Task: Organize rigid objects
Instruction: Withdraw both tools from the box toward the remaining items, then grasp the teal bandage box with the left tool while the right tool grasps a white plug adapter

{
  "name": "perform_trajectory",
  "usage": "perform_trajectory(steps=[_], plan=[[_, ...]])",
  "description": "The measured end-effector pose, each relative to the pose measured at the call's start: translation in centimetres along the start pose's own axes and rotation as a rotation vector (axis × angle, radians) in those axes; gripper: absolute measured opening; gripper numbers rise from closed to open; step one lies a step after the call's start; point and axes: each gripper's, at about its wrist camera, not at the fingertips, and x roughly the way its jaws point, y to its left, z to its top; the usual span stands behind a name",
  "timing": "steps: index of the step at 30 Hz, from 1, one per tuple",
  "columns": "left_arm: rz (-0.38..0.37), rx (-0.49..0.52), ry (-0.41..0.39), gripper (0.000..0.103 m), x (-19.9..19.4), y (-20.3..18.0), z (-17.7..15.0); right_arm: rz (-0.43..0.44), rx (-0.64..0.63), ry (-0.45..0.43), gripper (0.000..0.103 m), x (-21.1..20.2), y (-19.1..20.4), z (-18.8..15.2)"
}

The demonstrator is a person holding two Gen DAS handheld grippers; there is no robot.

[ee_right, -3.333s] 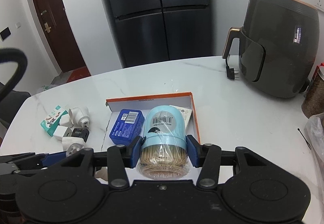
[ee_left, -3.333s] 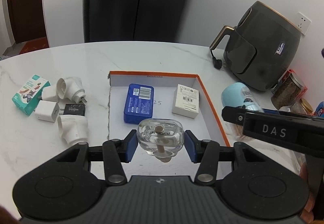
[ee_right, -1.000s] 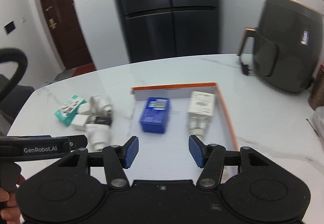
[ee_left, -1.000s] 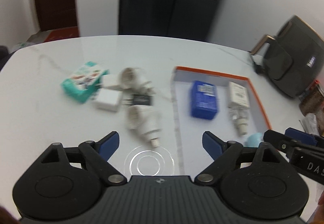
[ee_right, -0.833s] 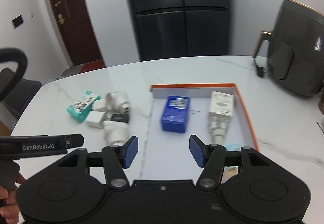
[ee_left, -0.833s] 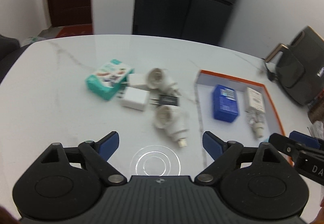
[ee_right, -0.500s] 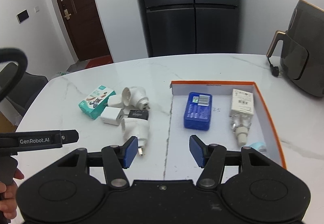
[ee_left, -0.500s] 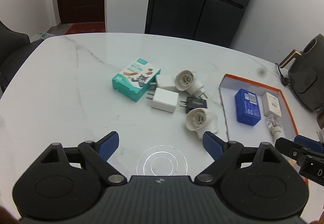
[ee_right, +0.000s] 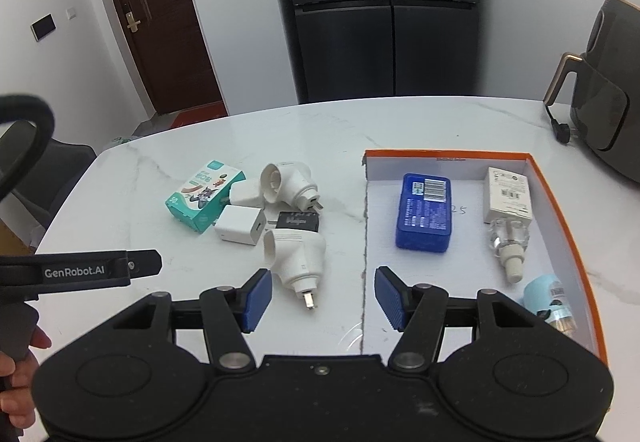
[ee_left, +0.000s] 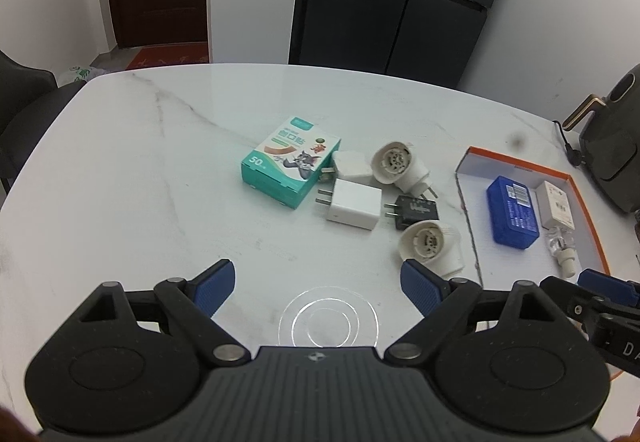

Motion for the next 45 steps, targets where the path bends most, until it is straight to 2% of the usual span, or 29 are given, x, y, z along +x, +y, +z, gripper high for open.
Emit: perform_trajectory(steps=[10,18,24,27,29,34,38,39,40,42,44,45], plan=[[0.025,0.054,0.020,0.095,3.4,1.7,2.3,0.000,0.009,0.017,0.071,1.9,0.9,0.1],[0.036,0.140,0.035,0.097,9.4,2.8,6.3,-0.028,0.049,0.037,0.072,2.9,-0.3,-0.6],[0.040,0.214,0.053,0.097,13.5,2.3,7.9,-0.065,0.094,0.048,0.072,3.1,-1.8,-1.4],[0.043,0.203,0.058,0.098,15.1,2.5,8.5,-0.080,0.108,0.053,0.072,3.3,-2.3,-1.7],[0.040,0.192,0.055,0.103,16.0,2.7,8.6,-0.086,0.111,0.055,0.072,3.4,-2.5,-1.9],[0.032,0.173,0.016,0.103,16.6,3.1,9.1,-0.099,0.114,0.064,0.073,3.6,-2.8,-2.0],[0.046,0.152,0.027,0.103,16.8,3.9,9.1,-0.090,0.103,0.069,0.073,4.1,-2.4,-1.8],[0.050,0.146,0.040,0.102,16.9,4.3,9.0,-0.084,0.099,0.068,0.073,4.2,-2.3,-1.7],[0.057,0.150,0.058,0.095,17.1,4.4,8.8,-0.081,0.094,0.067,0.073,4.3,-2.2,-1.6],[0.063,0.175,0.041,0.090,16.5,4.5,8.1,-0.073,0.082,0.065,0.074,4.8,-1.9,-1.4],[0.056,0.175,0.028,0.072,15.6,4.5,7.7,-0.068,0.074,0.068,0.074,5.5,-1.7,-1.1],[0.064,0.170,0.034,0.072,15.3,4.5,7.5,-0.061,0.070,0.071,0.075,6.0,-1.6,-0.9]])
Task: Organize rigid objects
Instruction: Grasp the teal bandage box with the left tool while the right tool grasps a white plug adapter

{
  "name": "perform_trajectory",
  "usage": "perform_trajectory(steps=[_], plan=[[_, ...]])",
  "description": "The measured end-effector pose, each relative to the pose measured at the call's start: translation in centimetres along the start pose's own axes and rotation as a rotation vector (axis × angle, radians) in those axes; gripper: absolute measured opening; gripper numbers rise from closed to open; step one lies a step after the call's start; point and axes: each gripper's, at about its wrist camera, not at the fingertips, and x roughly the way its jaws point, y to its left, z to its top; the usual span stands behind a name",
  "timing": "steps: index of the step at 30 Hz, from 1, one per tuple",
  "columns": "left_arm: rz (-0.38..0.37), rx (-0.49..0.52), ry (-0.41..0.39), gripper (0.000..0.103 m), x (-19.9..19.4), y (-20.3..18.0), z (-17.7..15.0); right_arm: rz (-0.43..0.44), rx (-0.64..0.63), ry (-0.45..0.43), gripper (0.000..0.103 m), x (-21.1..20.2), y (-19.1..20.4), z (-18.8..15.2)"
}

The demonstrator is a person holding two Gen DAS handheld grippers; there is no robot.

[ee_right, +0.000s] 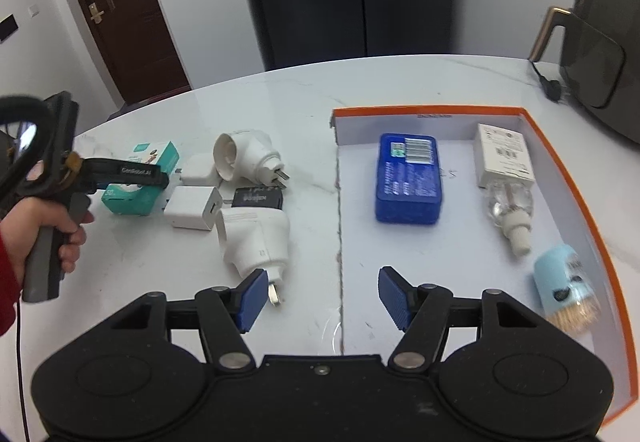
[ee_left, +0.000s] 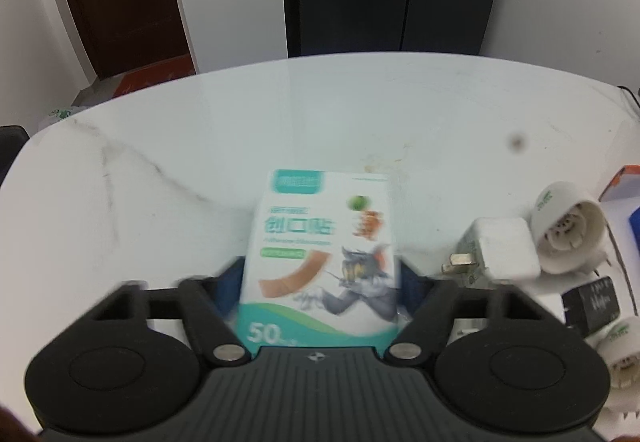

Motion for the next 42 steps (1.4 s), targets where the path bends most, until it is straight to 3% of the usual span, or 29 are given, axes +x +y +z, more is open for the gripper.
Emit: perform_trajectory(steps=[4,11,17,18,19,20,21,24,30,37,42], plan=[[-0.013,-0.053,0.006,0.071,-2.3,0.8,-2.2,0.056,-0.022,0.034,0.078,2.0,0.8,0.8],[-0.001,-0.120,0.002,0.071,-9.7,1.3,-8.7,0.160,-0.057,0.083,0.089,6.3,2.6,2.2],[0.005,-0.213,-0.005,0.072,-15.4,1.1,-12.4,0.159,-0.097,0.138,0.090,10.2,3.5,2.6],[-0.003,-0.235,-0.005,0.072,-16.1,1.0,-12.8,0.156,-0.109,0.124,0.077,10.2,3.8,2.6],[-0.012,-0.253,-0.003,0.071,-16.3,0.8,-12.9,0.155,-0.120,0.120,0.076,10.2,4.1,2.6],[-0.013,-0.257,-0.004,0.072,-16.9,0.6,-13.1,0.158,-0.135,0.117,0.066,10.1,4.5,2.5],[-0.009,-0.253,-0.008,0.072,-17.4,0.3,-13.1,0.158,-0.159,0.106,0.061,9.8,5.0,2.4],[0.000,-0.254,-0.024,0.072,-18.2,-0.3,-12.9,0.145,-0.233,0.077,0.061,8.1,6.4,1.7],[0.001,-0.270,-0.061,0.071,-20.7,-1.1,-13.4,0.183,-0.257,0.027,0.061,2.6,6.5,0.5],[-0.021,-0.275,-0.098,0.071,-24.2,-3.9,-13.4,0.192,-0.246,-0.032,0.061,-4.1,3.9,0.2],[-0.034,-0.262,-0.128,0.071,-25.9,-6.7,-13.1,0.154,-0.230,-0.077,0.061,-8.2,0.6,0.1]])
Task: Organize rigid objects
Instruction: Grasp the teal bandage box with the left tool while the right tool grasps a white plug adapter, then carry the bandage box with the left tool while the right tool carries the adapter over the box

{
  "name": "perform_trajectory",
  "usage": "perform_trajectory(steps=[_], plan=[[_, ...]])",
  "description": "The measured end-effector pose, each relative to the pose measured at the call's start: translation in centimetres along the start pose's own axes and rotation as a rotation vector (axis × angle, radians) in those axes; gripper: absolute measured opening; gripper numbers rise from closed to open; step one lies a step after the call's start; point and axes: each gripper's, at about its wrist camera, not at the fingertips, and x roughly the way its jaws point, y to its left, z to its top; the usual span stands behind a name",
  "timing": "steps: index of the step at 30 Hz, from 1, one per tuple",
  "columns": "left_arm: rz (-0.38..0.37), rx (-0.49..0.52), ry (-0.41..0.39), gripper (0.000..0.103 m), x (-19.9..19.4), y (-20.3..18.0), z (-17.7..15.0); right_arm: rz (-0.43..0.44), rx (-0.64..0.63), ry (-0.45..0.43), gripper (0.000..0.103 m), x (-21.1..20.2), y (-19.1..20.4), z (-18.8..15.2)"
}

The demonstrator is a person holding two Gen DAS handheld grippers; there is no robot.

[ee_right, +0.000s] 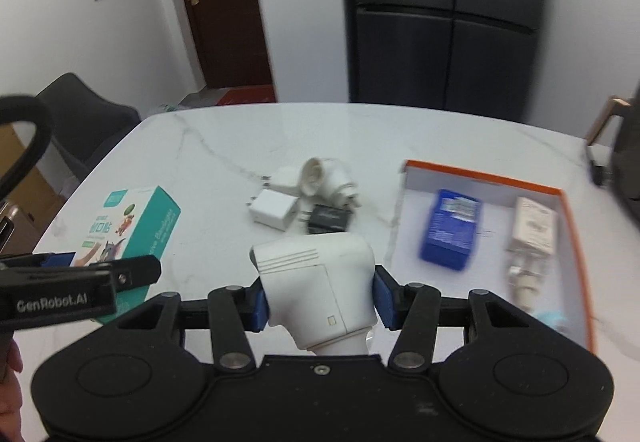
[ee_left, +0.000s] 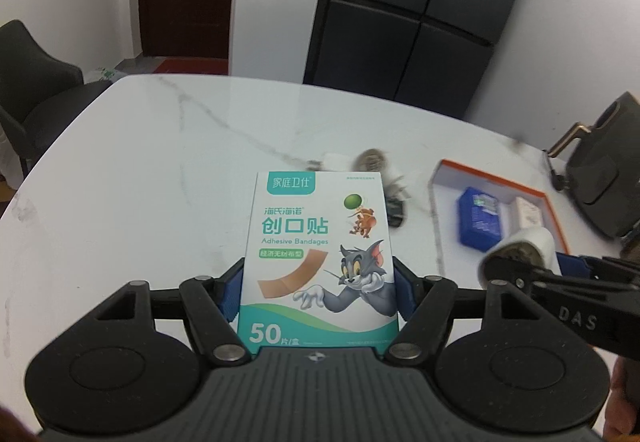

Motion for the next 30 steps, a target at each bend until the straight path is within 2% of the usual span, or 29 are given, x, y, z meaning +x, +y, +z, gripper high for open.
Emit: perform_trajectory(steps=[10,30], plan=[[-0.046,0.055,-0.005,0.071,-0.3,-5.4,-1.0,-0.081,0.052,-0.031,0.061,-5.3,-5.0,-2.9],[-0.152,0.198,0.045,0.072,1.4,-12.9,-3.0,-0.195,0.182,-0.027,0.061,-8.4,-12.0,-6.7]])
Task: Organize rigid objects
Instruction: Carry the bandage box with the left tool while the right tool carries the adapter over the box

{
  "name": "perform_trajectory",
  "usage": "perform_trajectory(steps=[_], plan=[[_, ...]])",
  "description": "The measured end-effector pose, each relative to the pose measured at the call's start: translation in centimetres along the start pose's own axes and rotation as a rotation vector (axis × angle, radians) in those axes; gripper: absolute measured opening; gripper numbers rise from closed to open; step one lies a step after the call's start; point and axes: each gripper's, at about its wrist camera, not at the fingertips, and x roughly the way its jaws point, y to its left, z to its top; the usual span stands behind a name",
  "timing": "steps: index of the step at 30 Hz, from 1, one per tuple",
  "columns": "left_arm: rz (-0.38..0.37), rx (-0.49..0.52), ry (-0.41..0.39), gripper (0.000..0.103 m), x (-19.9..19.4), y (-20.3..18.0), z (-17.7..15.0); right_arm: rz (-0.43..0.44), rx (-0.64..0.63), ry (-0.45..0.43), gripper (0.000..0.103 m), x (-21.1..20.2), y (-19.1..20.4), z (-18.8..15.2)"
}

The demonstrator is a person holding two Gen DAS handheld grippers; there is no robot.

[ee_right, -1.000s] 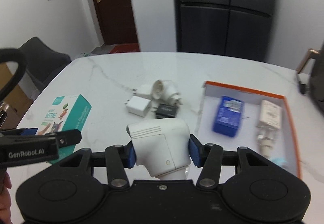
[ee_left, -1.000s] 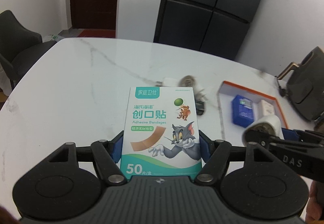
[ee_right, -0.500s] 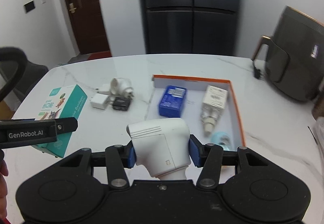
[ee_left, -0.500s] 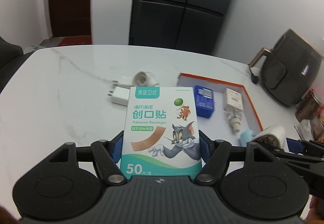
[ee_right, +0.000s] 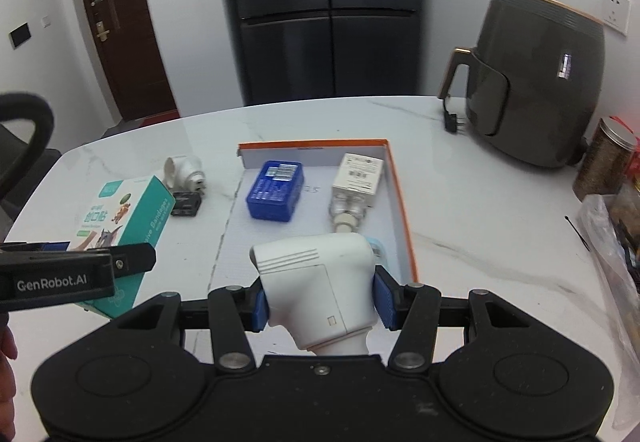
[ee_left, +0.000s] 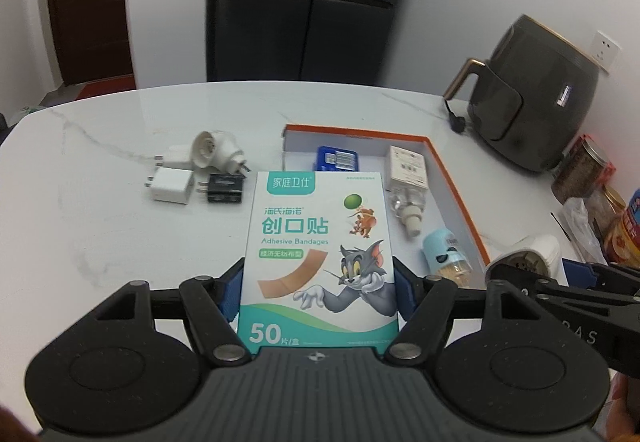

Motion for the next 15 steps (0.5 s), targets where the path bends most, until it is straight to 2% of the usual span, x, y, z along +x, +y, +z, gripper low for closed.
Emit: perform_trajectory(steps=[15], plan=[[-0.024,0.043,0.044,0.072,1.9,-2.3,-0.1,-0.023,0.033,0.017,0.062,0.1,-1.8,-0.5]])
